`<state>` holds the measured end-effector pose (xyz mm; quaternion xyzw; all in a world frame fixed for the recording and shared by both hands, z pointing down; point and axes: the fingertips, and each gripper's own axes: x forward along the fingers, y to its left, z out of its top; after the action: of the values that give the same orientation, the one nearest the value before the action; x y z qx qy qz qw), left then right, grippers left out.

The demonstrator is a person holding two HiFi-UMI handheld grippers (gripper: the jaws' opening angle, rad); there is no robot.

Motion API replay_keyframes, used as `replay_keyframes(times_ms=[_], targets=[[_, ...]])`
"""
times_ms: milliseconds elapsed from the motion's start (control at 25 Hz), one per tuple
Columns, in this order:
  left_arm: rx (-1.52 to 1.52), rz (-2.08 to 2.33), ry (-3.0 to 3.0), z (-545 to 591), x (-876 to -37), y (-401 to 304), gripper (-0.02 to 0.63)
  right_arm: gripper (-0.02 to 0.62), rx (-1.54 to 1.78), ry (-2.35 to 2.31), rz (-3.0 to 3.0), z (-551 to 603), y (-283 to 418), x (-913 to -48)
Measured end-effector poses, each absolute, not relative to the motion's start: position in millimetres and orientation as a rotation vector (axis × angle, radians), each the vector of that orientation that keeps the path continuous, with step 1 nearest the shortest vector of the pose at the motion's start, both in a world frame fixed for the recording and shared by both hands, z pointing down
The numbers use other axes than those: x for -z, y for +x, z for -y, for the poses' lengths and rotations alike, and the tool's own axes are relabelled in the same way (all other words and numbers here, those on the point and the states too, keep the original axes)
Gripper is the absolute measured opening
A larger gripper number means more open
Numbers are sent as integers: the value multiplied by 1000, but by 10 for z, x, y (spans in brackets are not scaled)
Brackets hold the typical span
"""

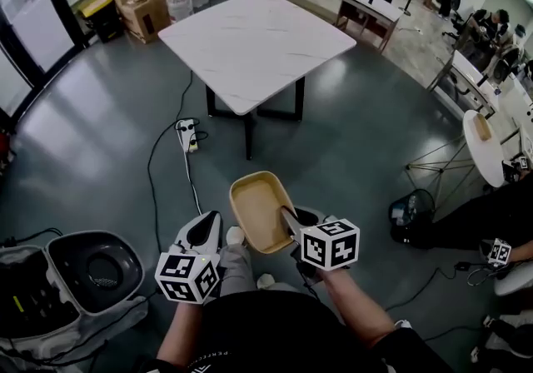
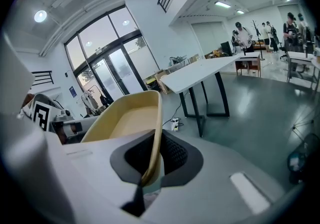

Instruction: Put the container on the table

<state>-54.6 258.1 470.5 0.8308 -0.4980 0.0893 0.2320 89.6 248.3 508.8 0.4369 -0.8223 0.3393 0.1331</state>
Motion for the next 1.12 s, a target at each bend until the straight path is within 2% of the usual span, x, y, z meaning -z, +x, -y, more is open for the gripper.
replay_keyframes(times_ms=[720,1120], targets=[[-184,1295,2317,-1382,-4561,-897,26,12,-982,1284,2336,-1315,482,-4970],[-208,1252,2330,-602,-4517,-1351,38,12,-991,1284,2327,-503,-8,-4907]])
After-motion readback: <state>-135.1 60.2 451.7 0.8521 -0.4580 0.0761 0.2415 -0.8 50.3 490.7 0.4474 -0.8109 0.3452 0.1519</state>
